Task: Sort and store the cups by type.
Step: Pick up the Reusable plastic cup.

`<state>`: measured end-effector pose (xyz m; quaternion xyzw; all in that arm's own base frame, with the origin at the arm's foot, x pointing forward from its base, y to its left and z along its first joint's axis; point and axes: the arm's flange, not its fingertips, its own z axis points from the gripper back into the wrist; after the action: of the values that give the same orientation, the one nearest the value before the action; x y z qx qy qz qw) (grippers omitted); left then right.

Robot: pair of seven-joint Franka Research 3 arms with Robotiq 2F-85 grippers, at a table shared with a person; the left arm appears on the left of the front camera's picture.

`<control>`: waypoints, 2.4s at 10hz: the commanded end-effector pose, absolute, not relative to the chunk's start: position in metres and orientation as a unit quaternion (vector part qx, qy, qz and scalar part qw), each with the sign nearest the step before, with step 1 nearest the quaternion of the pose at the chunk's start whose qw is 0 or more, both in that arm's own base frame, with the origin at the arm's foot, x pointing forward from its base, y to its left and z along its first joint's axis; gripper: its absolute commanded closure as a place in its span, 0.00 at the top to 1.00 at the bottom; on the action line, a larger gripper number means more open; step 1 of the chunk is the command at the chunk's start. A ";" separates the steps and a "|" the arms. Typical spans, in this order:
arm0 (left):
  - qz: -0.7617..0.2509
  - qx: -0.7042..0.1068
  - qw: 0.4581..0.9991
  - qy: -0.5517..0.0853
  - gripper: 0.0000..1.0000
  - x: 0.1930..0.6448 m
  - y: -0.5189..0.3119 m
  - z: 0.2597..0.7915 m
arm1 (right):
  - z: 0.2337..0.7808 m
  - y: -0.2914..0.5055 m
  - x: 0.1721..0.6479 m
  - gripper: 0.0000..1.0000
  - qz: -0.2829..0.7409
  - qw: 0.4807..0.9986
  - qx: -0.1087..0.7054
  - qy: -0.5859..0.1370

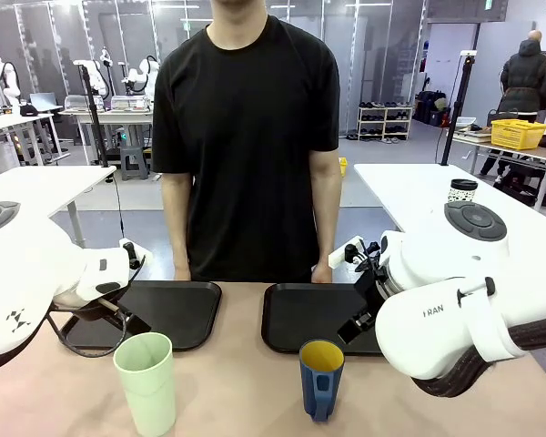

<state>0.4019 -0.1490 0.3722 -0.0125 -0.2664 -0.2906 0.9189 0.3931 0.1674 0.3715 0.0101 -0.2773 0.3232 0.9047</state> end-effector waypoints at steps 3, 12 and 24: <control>-0.239 0.026 0.911 -0.335 1.00 0.386 -0.149 0.424 | 0.420 0.170 0.384 1.00 0.283 0.907 -0.037 -0.309; -0.261 0.056 0.869 -0.418 1.00 0.335 -0.181 0.508 | 0.521 0.199 0.305 1.00 0.244 0.872 -0.157 -0.395; -0.091 0.058 0.931 -0.349 1.00 0.427 -0.006 0.399 | 0.441 0.017 0.425 1.00 0.116 0.941 -0.105 -0.299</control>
<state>0.4308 0.0023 0.4037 0.0542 -0.3416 -0.1014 0.9328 0.4161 0.0169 0.4402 -0.1185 -0.2912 0.1214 0.9415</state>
